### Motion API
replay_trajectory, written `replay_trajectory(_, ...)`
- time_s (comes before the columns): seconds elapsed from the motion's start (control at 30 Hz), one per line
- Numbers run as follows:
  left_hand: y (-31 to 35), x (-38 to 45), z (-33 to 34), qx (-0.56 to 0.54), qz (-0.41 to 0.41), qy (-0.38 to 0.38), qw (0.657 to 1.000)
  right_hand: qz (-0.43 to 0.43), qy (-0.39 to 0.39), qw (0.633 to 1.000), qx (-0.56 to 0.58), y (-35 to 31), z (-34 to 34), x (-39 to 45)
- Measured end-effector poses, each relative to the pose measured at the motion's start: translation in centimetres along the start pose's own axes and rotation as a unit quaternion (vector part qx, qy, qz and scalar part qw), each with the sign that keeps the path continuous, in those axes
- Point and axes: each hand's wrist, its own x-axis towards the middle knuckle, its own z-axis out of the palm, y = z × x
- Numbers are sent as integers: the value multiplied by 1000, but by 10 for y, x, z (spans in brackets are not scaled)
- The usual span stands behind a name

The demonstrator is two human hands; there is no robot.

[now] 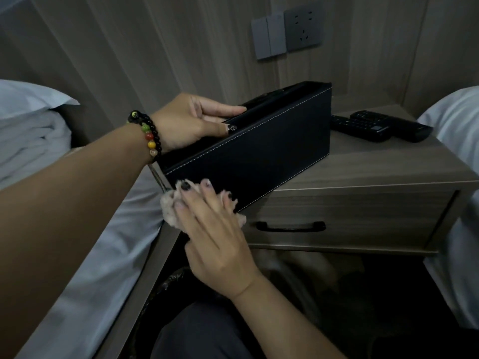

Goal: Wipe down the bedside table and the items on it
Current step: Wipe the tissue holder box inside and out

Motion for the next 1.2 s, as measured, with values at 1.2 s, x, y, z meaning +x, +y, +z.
replay_trajectory(1.2, -2, -22, 1, -60, 7, -70, 996, 483, 163, 859, 53, 96, -126, 115)
